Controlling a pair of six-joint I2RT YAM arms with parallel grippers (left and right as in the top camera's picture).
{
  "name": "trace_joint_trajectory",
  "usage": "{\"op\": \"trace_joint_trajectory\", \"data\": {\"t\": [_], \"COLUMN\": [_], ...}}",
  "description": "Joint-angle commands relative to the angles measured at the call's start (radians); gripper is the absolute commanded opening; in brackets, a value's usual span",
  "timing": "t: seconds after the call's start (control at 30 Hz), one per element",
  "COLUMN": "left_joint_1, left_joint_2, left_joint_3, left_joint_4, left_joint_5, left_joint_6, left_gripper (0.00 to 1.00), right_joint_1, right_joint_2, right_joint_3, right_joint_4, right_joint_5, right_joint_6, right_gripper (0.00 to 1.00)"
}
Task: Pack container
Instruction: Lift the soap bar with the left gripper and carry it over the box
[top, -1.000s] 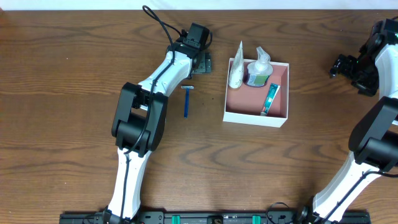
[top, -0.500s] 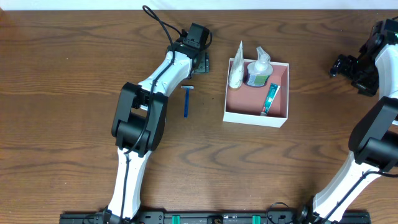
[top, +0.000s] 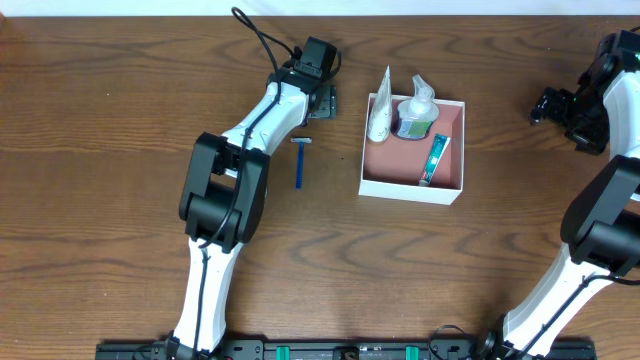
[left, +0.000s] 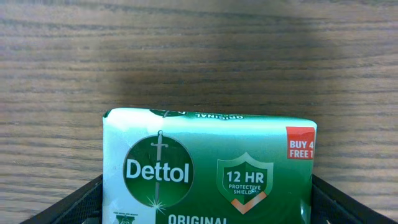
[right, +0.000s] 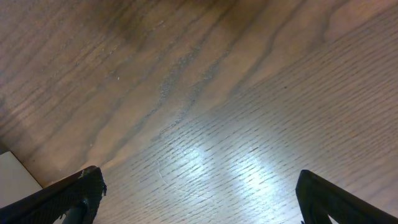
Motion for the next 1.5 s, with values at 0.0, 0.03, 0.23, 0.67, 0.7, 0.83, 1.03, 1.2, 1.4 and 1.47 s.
{"op": "trace_joint_trajectory", "data": {"t": [0.0,0.03,0.23,0.67,0.7,0.83,1.03,1.2,1.4,1.47], "left_joint_1": [0.006,0.006,0.006,-0.035,-0.05,-0.117,-0.222,-0.291,-0.338,-0.344], "left_joint_2": [-0.097,-0.119,-0.251,-0.58,-0.594,-0.612,-0.612,-0.612,-0.591,-0.574], "left_joint_3": [-0.005,-0.005,-0.005,-0.005,-0.005,-0.005,-0.005,-0.005,-0.006,-0.007], "left_joint_4": [0.002,0.002,-0.01,-0.127,-0.137,-0.178,-0.225,-0.24,-0.284,-0.301], "left_joint_5": [-0.033,-0.047,-0.06,-0.052,-0.051,-0.05,-0.049,-0.05,-0.05,-0.049], "left_joint_6": [0.054,0.054,0.053,-0.02,-0.036,-0.092,-0.198,-0.253,-0.331,-0.35], "left_gripper": [0.58,0.57,0.57,0.55,0.55,0.55,0.55,0.55,0.55,0.55], "right_joint_1": [-0.008,-0.008,-0.008,-0.008,-0.008,-0.008,-0.008,-0.008,-0.008,-0.008], "right_joint_2": [-0.003,-0.003,-0.003,-0.003,-0.003,-0.003,-0.003,-0.003,-0.003,-0.003], "right_joint_3": [0.0,0.0,0.0,0.0,0.0,0.0,0.0,0.0,0.0,0.0], "right_joint_4": [0.0,0.0,0.0,0.0,0.0,0.0,0.0,0.0,0.0,0.0], "right_joint_5": [0.01,0.01,0.011,0.011,0.01,0.01,0.01,0.01,0.01,0.011], "right_joint_6": [0.009,0.009,0.009,0.009,0.009,0.009,0.009,0.009,0.009,0.009], "right_gripper": [0.99,0.99,0.99,0.99,0.99,0.99,0.99,0.99,0.99,0.99]}}
